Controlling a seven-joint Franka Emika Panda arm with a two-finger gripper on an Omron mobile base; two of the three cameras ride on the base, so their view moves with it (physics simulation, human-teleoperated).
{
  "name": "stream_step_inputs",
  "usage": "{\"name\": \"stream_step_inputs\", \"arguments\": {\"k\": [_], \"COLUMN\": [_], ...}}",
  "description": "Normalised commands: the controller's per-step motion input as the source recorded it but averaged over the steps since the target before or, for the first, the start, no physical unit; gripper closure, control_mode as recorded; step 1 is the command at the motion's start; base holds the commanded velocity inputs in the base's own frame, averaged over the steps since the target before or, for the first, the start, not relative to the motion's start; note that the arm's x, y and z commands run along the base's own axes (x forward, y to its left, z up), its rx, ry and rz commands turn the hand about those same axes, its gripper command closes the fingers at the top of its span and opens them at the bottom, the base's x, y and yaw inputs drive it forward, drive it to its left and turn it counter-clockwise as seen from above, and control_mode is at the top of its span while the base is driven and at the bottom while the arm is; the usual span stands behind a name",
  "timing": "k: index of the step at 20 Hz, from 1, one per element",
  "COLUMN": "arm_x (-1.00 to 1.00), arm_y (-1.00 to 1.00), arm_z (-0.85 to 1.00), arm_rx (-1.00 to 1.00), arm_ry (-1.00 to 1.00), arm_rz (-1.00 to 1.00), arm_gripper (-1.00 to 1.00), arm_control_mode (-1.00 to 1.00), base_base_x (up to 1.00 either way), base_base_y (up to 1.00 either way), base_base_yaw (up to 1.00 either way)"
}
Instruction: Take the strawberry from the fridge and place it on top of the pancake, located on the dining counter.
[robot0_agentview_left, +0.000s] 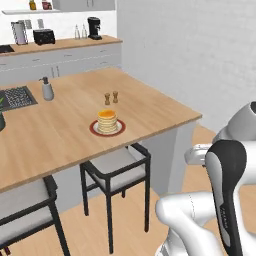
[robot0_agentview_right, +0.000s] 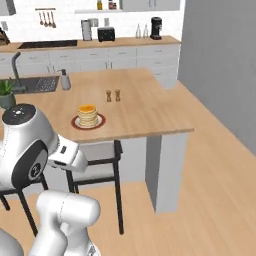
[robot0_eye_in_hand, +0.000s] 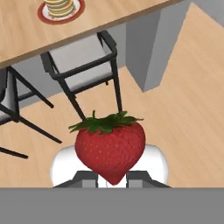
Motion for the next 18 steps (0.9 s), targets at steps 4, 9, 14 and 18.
{"name": "stream_step_inputs", "arguments": {"k": [4,9,14,18], "arm_x": [0.00,0.00,0.00,0.00], "arm_y": [0.00,0.00,0.00,0.00], "arm_z": [0.00,0.00,0.00,0.00], "arm_rx": [0.00,0.00,0.00,0.00], "arm_ry": [0.00,0.00,0.00,0.00], "arm_rz": [0.00,0.00,0.00,0.00], "arm_gripper": [1.00,1.00,1.00,1.00], "arm_control_mode": [1.00,1.00,1.00,1.00], "base_base_x": [0.60,0.66,0.46,0.24], "base_base_y": [-0.01,-0.38,-0.52,-0.13], "base_base_yaw": [0.51,0.40,0.33,0.18]}}
